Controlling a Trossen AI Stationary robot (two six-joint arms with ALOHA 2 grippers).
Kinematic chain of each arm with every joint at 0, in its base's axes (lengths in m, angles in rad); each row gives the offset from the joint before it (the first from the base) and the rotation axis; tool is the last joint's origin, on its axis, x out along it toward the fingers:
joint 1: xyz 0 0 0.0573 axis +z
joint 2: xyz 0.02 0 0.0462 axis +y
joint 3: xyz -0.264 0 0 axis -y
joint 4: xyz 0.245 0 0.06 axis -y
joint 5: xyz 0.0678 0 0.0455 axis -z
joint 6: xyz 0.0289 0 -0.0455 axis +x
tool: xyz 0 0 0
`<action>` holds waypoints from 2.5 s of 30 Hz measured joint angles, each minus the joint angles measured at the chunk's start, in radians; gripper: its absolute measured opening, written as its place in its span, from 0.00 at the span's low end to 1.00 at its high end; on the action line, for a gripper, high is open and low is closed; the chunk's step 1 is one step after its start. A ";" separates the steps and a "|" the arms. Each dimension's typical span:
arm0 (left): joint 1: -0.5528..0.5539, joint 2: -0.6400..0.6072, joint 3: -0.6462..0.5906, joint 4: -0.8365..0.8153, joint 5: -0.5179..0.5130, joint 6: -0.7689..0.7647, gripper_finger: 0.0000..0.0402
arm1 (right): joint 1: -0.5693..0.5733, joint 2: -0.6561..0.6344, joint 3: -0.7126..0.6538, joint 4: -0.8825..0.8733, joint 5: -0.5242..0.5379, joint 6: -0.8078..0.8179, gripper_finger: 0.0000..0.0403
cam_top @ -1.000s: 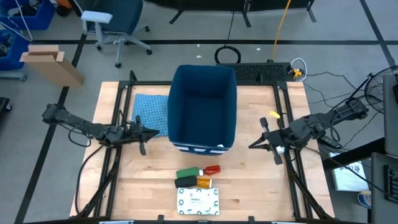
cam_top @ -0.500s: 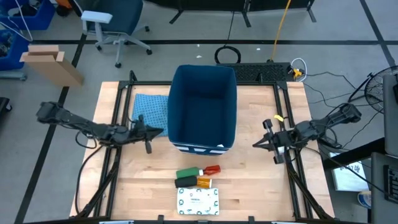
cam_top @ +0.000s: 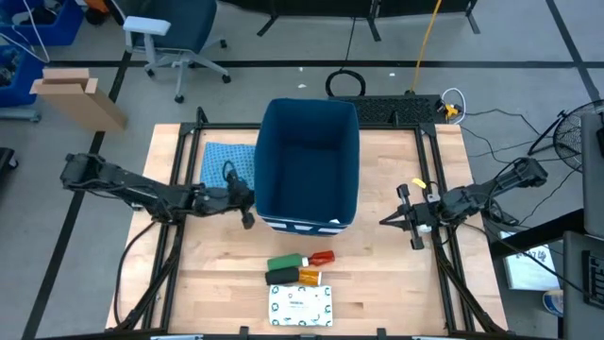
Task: Pick & place medical supplies in basket/bin
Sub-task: Put the green bandage into the blue bin
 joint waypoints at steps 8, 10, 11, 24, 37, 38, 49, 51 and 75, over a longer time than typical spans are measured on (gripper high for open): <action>0.114 0.112 0.018 -0.014 0.040 0.002 0.00 | -0.048 0.017 0.000 -0.042 0.229 0.068 0.00; 0.158 0.117 0.018 -0.026 0.048 0.002 0.00 | -0.084 0.039 0.001 -0.042 0.221 0.086 0.00; 0.181 0.117 0.018 -0.027 0.066 0.002 0.00 | -0.104 0.055 0.001 -0.042 0.202 0.096 0.00; 0.318 0.283 0.101 0.028 0.226 0.071 0.00 | -0.354 0.427 0.002 0.337 -0.031 0.071 0.00; 0.336 0.486 0.262 0.027 0.311 0.110 0.00 | -0.477 0.800 0.011 0.701 -0.317 0.129 0.00; 0.336 0.498 0.271 0.027 0.315 0.115 0.00 | -0.474 0.812 0.011 0.717 -0.322 0.130 0.00; 0.332 0.420 0.268 -0.074 0.252 0.123 0.01 | -0.469 0.685 0.011 0.545 -0.299 0.114 0.00; 0.326 0.375 0.268 -0.127 0.224 0.116 0.01 | -0.469 0.617 0.011 0.459 -0.297 0.114 0.00; -0.209 0.171 0.266 -0.358 0.089 -0.101 0.01 | -0.469 -0.094 -0.126 0.066 -0.561 0.172 0.00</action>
